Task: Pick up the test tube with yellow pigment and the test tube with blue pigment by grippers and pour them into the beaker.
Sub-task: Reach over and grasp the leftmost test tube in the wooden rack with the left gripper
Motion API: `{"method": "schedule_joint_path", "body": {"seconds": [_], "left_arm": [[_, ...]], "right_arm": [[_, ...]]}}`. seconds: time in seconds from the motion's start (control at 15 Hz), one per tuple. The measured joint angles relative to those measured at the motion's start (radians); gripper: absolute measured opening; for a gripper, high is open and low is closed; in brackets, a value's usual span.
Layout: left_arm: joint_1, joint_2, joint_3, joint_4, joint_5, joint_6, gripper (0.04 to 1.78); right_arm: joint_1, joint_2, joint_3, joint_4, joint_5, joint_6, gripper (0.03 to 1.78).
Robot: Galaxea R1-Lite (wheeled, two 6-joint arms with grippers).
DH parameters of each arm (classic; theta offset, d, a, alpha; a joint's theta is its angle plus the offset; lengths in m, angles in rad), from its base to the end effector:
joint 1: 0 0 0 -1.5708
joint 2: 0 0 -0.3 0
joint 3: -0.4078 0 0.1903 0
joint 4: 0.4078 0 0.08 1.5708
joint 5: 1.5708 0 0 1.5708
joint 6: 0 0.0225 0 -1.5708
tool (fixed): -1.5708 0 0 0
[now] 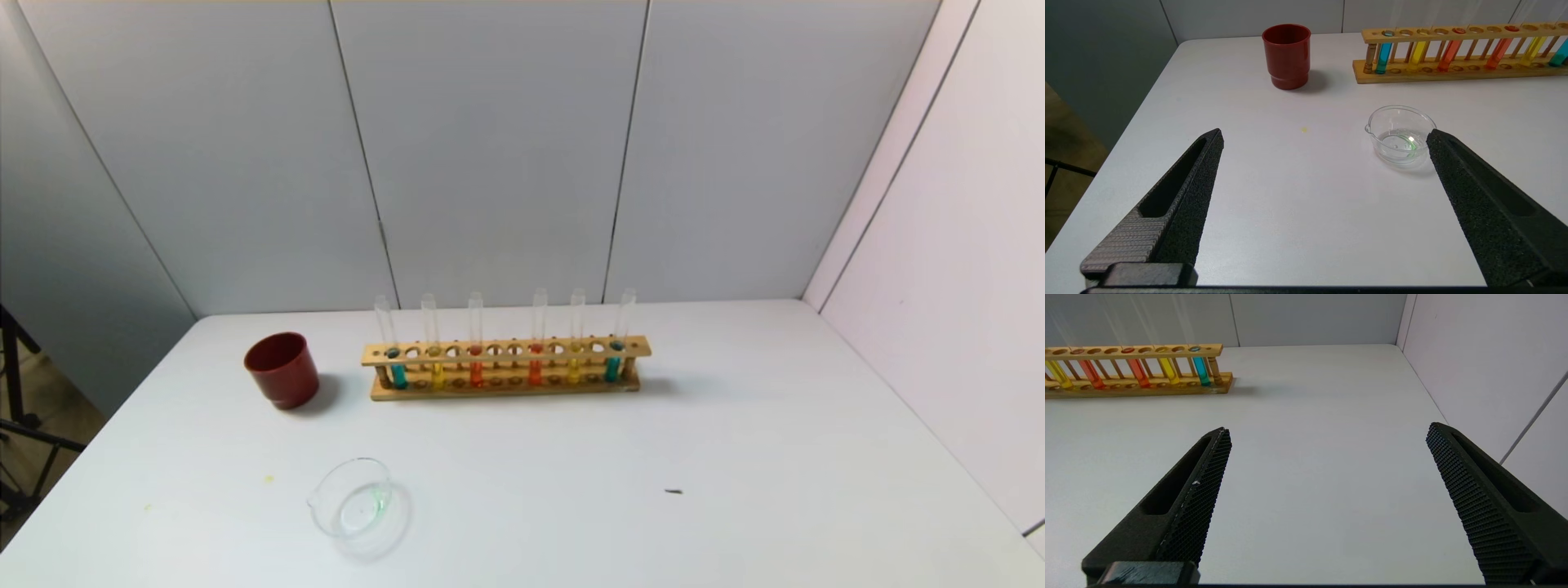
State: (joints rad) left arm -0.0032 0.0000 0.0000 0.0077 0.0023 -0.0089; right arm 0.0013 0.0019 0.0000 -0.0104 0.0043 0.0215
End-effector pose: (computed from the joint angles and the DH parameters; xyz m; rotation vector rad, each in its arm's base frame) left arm -0.0228 0.0001 0.0747 -0.0089 0.0077 -0.0009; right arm -0.0227 0.0001 0.0766 0.0215 -0.0084 0.0057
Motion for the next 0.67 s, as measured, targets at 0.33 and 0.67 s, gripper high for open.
{"method": "schedule_joint_path", "body": {"seconds": [0.33, 0.67], "left_arm": [[0.0, 0.0, 0.0, 0.0, 0.0, 0.0, 1.75], [0.0, 0.0, 0.0, 0.002, 0.003, 0.005, 1.75]], "right_arm": [[0.0, 0.0, 0.0, 0.0, 0.0, 0.0, 1.74], [0.0, 0.0, 0.0, 0.0, 0.0, 0.0, 1.74]]}}
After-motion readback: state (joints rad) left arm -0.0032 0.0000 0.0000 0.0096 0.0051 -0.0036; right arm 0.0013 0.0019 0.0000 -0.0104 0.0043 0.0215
